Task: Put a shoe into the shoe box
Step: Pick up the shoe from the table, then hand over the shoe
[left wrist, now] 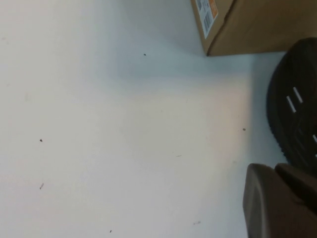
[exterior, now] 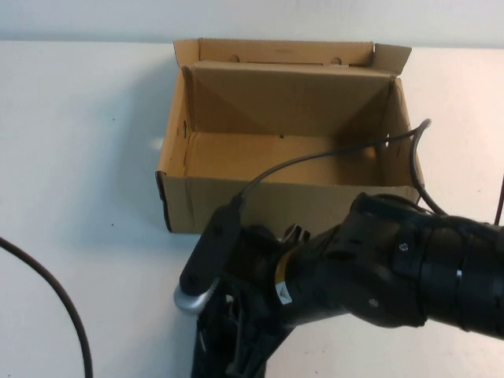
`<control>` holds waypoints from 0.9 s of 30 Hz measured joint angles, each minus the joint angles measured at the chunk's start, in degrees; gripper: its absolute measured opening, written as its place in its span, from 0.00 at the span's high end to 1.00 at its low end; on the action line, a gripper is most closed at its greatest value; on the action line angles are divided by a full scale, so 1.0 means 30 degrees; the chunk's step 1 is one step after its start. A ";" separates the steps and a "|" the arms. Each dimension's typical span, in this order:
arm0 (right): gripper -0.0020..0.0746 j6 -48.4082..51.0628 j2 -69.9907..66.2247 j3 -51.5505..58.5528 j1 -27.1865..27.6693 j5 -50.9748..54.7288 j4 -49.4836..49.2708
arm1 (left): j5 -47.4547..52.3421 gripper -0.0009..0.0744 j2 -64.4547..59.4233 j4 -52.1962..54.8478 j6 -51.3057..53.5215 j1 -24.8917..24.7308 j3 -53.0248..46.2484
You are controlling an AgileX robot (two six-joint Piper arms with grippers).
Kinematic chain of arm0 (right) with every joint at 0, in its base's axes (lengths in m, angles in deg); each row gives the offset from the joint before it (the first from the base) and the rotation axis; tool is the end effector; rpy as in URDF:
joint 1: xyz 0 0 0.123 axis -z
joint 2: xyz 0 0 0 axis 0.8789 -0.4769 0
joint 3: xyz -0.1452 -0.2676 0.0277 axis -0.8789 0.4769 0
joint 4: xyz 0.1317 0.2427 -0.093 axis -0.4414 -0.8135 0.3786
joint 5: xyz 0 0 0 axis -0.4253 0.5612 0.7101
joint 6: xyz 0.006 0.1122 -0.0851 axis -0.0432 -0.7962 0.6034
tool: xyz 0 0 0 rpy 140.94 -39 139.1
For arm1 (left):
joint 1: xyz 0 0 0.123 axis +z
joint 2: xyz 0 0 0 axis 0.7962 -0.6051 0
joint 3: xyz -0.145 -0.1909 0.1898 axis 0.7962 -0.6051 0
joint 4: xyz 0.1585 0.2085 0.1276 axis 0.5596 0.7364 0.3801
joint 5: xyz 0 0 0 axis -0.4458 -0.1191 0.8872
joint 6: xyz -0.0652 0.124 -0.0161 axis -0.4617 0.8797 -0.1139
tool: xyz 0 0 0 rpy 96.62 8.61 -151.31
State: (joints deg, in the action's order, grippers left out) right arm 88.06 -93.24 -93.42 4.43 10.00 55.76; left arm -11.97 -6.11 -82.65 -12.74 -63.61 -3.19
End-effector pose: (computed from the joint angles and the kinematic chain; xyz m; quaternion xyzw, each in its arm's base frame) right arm 0.2216 0.3271 0.2134 -0.5487 0.7899 0.0751 0.2632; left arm 0.1543 -0.0488 0.3230 0.1165 0.9128 -0.0964 0.3794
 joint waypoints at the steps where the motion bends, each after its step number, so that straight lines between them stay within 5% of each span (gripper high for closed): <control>1: 0.97 0.0000 0.0000 -0.0180 0.0000 0.0000 -0.0582 | 0.0043 0.99 0.0000 0.0000 0.0184 0.0000 0.0000; 17: 0.97 -0.0650 -0.0129 -0.6309 0.0000 0.4352 -0.4586 | -0.0600 0.95 0.0113 0.0000 0.2281 0.0000 0.0799; 22: 0.97 -0.2125 -0.0129 -0.8365 0.0000 0.5584 -0.3548 | -0.1331 0.67 0.0793 -0.0123 0.2626 0.0000 0.1711; 27: 0.97 -0.4320 -0.0129 -1.0164 0.0000 0.6989 -0.1598 | -0.0902 0.21 0.1295 -0.1772 0.4309 0.0000 0.2140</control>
State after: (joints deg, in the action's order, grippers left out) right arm 75.10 -93.63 -123.91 4.43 30.97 50.97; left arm -14.68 -2.23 -87.97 0.19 -63.61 3.22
